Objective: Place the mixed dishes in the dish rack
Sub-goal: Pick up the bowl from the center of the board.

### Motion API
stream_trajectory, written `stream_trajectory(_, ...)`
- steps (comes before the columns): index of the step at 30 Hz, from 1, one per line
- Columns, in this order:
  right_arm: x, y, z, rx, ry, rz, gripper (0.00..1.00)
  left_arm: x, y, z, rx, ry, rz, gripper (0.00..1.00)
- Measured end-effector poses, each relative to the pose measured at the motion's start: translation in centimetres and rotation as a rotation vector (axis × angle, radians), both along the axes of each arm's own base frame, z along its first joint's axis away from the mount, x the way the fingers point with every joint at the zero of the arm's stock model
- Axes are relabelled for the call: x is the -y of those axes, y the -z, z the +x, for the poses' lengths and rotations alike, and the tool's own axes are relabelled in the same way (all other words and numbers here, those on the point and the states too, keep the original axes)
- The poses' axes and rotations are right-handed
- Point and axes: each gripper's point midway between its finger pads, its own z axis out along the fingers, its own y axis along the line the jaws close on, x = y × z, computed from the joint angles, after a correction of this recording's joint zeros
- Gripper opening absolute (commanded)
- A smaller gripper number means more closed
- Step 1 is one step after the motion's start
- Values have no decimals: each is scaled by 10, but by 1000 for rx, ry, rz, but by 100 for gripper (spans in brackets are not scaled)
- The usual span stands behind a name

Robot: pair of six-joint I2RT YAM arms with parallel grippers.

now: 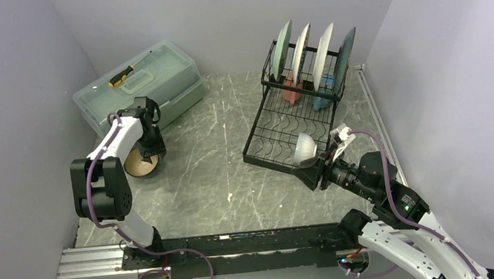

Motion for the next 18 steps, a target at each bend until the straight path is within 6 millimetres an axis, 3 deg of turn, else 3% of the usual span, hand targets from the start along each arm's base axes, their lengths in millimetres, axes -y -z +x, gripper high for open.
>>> stream_trajectory(6,0,-1,0,3,0,2,49,0,11,-3,-36,-3,-1,37)
stream_trajectory(13,3,-5,-3,19,1,15,49,1,19,-2,-55,-2,-7,22)
stream_trajectory(18,5,-7,-5,27,2,22,49,1,19,5,-31,1,-3,0)
